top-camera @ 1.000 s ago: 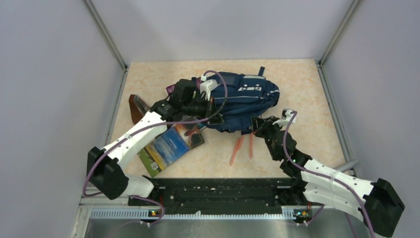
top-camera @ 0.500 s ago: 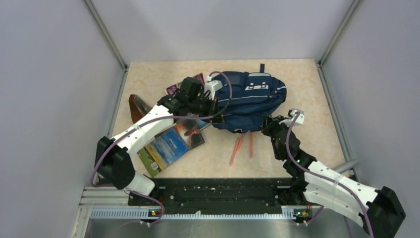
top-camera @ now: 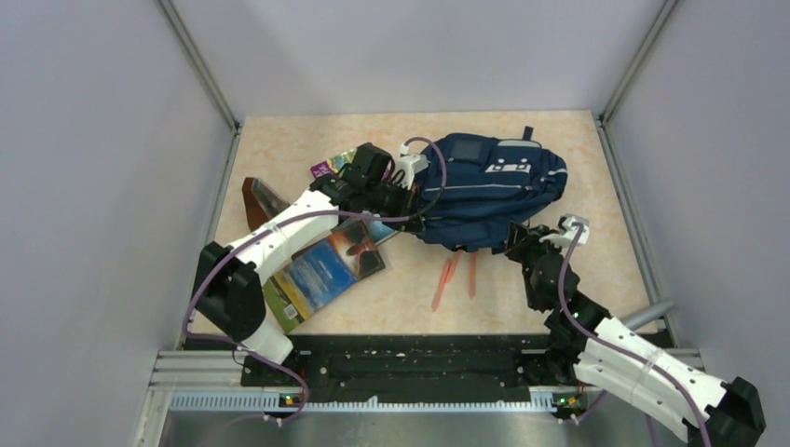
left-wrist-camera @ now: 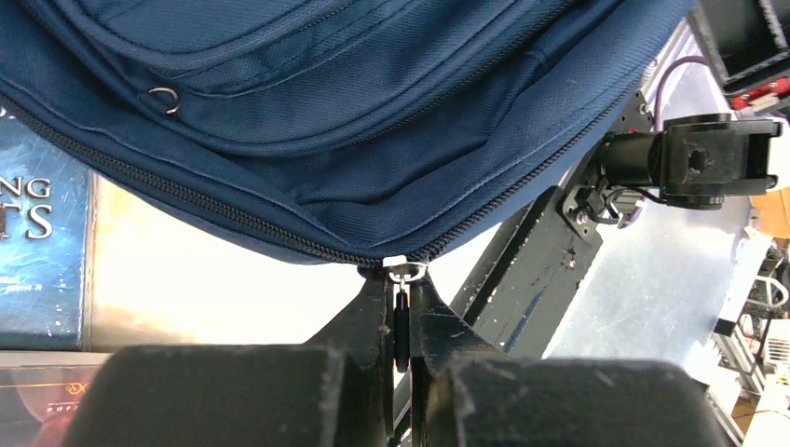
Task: Pack the student bag
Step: Unzip the student bag at the center of the board.
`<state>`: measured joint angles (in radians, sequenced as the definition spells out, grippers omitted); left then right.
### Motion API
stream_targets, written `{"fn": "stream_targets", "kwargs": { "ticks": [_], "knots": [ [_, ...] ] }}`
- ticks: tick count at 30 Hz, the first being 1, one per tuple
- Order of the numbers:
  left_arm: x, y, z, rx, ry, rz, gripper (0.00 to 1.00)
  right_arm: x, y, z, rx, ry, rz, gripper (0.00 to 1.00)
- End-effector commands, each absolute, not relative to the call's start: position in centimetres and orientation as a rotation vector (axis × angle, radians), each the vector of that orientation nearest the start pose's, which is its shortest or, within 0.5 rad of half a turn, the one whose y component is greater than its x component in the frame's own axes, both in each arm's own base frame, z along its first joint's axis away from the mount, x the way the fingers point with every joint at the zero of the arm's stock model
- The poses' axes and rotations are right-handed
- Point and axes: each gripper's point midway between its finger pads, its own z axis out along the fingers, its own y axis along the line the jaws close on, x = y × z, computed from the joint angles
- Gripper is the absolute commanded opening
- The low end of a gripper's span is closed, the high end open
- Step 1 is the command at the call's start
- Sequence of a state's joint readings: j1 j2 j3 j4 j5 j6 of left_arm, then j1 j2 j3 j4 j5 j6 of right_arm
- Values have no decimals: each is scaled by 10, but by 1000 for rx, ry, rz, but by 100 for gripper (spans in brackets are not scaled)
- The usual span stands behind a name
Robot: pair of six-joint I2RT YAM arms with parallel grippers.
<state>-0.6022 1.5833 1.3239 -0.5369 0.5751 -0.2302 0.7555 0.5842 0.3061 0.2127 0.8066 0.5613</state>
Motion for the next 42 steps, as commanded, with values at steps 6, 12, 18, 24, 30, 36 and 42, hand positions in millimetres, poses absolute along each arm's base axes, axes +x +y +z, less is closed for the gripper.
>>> {"fn": "stream_targets", "kwargs": {
  "ticks": [6,12,18,24,30,36,42],
  "knots": [
    [301,-284,169,544,2377,-893,0,261,54,219,616,1434,277,0],
    [317,-269,160,509,2347,-749,0,258,65,230,574,1436,372,0],
    [329,-258,145,547,2348,-633,0,256,80,235,530,1434,471,0],
    [344,-248,126,555,2345,-532,0,256,91,235,485,1450,515,0],
    [344,-247,138,586,2257,-535,9,258,97,234,464,1469,526,0],
    [324,-242,186,634,2038,-580,71,260,103,229,445,1493,521,0],
    [300,-266,224,726,1881,-710,78,262,105,225,434,1509,510,0]
  ]
}}
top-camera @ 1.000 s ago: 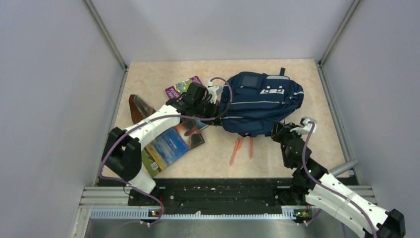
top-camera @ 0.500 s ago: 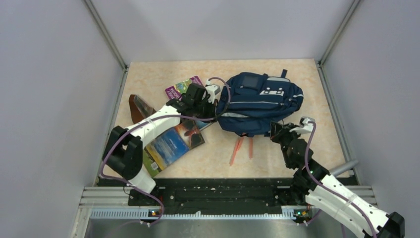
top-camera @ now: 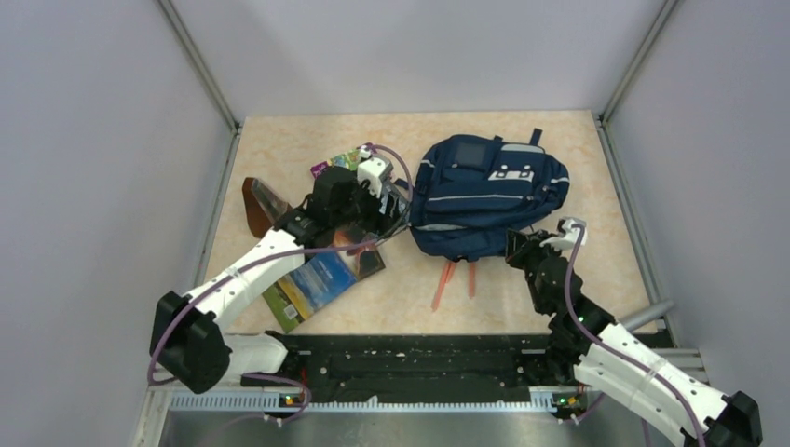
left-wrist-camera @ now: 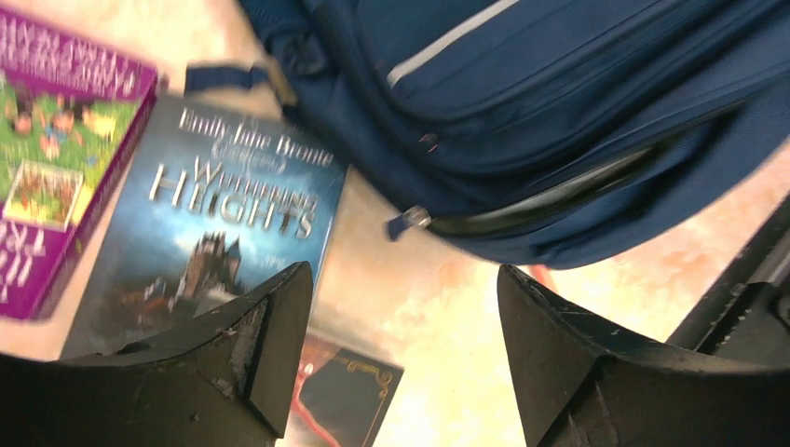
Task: Pack the student bag
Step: Unzip the student bag at the center of the board.
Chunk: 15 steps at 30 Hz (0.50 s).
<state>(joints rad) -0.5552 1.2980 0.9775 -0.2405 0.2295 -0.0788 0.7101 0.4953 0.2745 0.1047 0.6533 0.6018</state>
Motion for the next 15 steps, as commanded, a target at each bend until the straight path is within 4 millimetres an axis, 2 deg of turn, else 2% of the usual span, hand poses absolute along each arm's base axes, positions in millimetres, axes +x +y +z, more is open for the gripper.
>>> {"fn": "stream_targets", "kwargs": {
  "ticks": [1,7,15],
  "knots": [
    [297,-273,227,753,1865,-725,78,263,105,224,433,1510,510,0],
    [294,-318,227,887,1814,-784,79,263,110,221,425,1525,527,0],
    [311,-341,234,868,1732,-796,79,264,117,216,409,1553,548,0]
  ]
}}
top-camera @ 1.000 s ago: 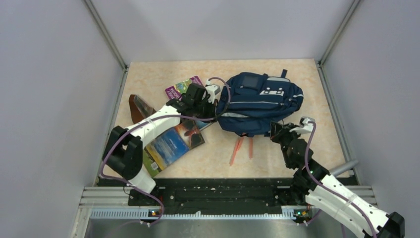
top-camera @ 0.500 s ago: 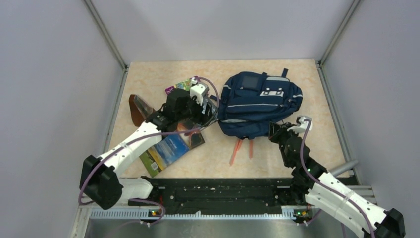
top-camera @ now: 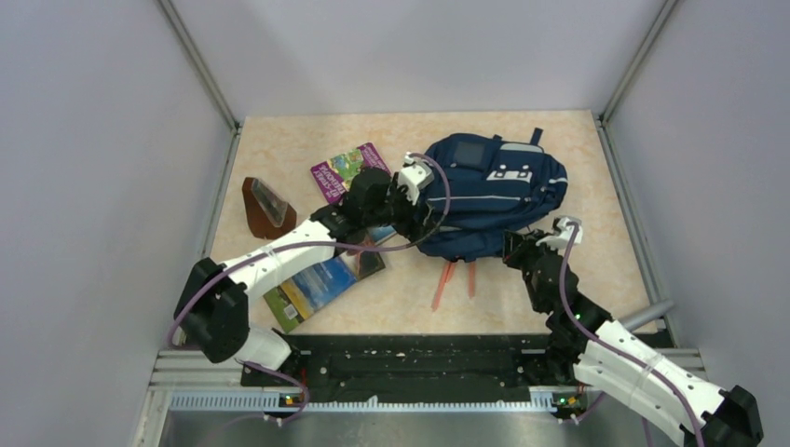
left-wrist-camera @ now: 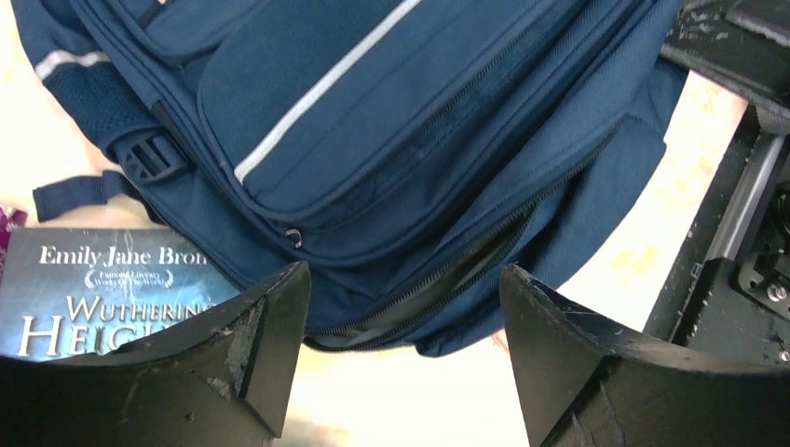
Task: Pack the student bag
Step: Unzip the student bag at the center of the board.
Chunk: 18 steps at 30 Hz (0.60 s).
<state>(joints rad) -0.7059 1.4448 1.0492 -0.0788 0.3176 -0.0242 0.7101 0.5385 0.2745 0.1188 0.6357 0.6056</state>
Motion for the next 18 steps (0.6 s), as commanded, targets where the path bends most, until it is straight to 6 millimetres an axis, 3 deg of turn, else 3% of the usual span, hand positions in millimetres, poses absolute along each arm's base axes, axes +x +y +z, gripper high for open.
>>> {"fn": "stream_targets", "kwargs": {
  "ticks": [1,11,18],
  "knots": [
    [313,-342,232,868,1731,-798,78,264,117,216,410,1554,548,0],
    [316,-359,212,914,1763,-849,79,264,116,216,407,1556,538,0],
    [304,-366,207,954,1742,-922,80,264,115,215,409,1558,527,0]
  ]
}}
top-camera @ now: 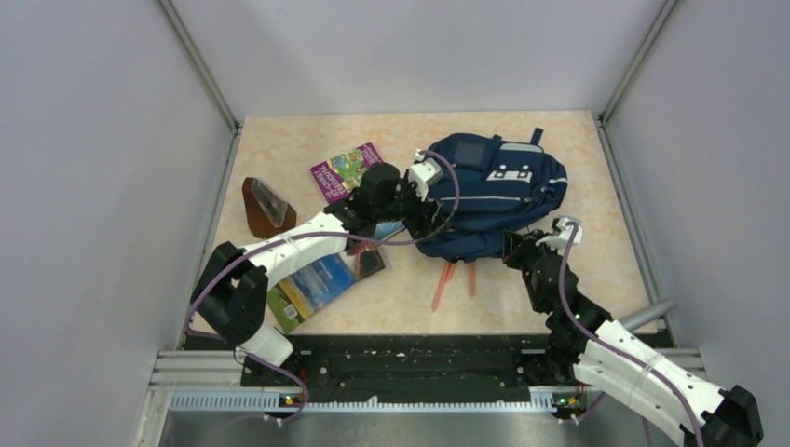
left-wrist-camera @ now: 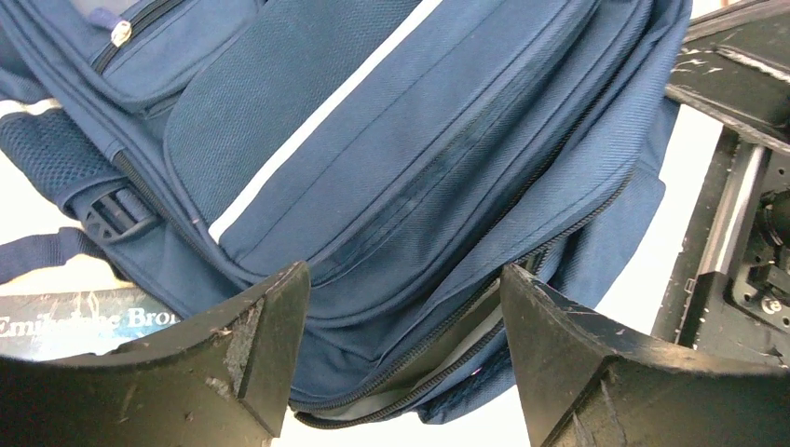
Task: Pack the student bag
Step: Unzip the student bag at the center of the board.
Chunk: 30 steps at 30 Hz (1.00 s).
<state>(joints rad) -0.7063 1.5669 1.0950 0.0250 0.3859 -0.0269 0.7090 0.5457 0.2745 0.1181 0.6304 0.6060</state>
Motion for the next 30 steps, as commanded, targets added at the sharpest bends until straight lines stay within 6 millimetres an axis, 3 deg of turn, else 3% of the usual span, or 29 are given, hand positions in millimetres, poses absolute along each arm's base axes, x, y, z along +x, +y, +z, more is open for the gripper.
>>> {"fn": "stream_targets", "kwargs": {
  "ticks": [1,9,17,19,25,30],
  "knots": [
    [301,-367,206,964,1734,-933,80,264,115,214,408,1560,527,0],
    [309,-372,194,977,1772,-899,78,264,116,213,405,1564,529,0],
    [305,-390,189,1017,1765,-922,75,265,117,211,405,1568,533,0],
    [305,-395,190,1026,1760,-933,62,265,119,210,402,1572,536,0],
    [318,-398,221,952,1681,-905,2,264,121,205,395,1593,539,0],
    [339,-389,285,807,1520,-817,0,261,125,181,384,1663,537,0]
  ]
}}
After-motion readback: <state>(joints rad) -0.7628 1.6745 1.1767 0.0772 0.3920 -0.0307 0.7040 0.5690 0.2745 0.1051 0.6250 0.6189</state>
